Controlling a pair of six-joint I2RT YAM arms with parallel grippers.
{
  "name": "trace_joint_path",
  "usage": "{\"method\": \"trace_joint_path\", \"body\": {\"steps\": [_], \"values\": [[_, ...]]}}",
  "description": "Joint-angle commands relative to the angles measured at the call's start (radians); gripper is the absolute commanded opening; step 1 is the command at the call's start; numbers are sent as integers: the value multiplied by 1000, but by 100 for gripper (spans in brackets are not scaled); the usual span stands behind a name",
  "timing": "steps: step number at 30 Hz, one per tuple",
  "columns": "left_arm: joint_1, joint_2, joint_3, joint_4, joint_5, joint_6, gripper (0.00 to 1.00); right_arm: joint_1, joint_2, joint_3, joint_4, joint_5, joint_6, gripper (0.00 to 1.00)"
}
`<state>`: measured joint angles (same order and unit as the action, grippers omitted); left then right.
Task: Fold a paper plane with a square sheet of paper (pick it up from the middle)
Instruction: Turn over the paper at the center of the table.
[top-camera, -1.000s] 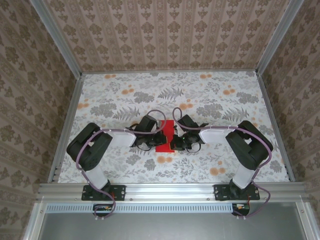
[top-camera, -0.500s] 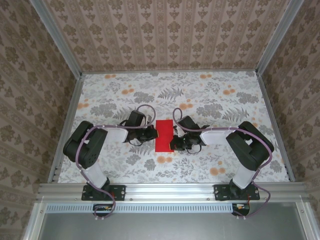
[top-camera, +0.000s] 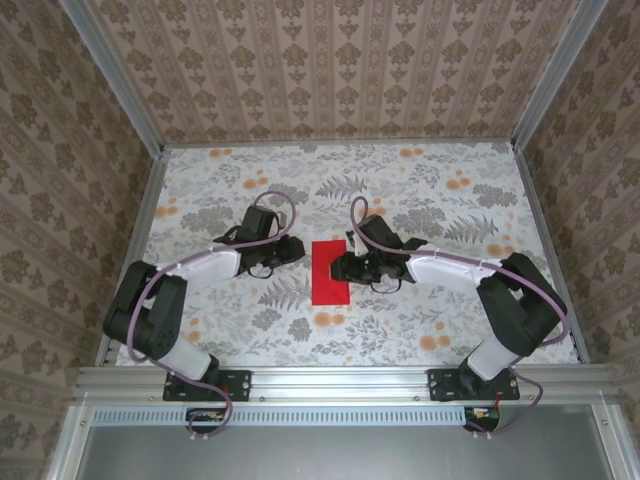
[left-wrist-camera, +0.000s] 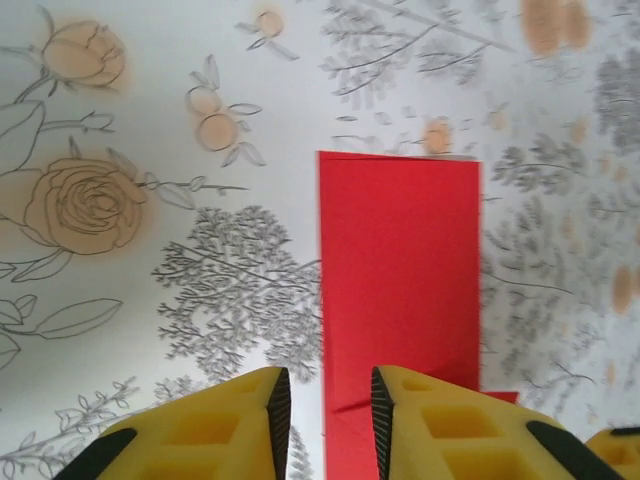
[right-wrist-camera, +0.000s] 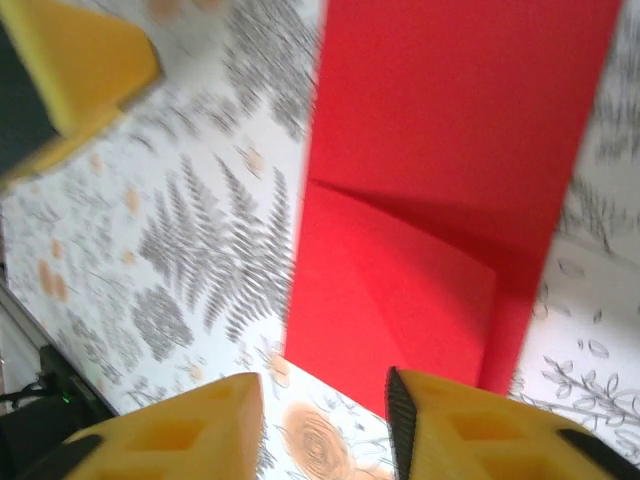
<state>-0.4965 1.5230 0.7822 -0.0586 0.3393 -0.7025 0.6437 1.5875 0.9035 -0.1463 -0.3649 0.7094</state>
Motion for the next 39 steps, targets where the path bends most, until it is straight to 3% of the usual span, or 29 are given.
{"method": "trace_joint_path", "body": {"steps": [1,4,9,18,20,26,31,39], "values": [[-12,-48,-54,2,4,-56,38,-16,-16,46,-63,101,-35,47],[-29,-62,-94,57,36,-104,44,-33,17,60,-74,113,-64,50],[-80,-40,-115,101,52,-154,46,-45,96,110,-107,87,-115,52],[-142,27,-126,174,50,-208,47,-46,203,135,-75,-97,-151,50],[-145,34,-127,177,53,-212,48,-47,200,128,-65,-96,-149,45],[-147,34,-136,198,64,-228,50,-61,209,106,-46,-66,-126,15],[-151,38,-143,223,76,-234,51,-92,190,44,49,-82,-69,10],[-164,83,-131,298,122,-230,50,-124,168,-13,140,-118,-10,10]]}}
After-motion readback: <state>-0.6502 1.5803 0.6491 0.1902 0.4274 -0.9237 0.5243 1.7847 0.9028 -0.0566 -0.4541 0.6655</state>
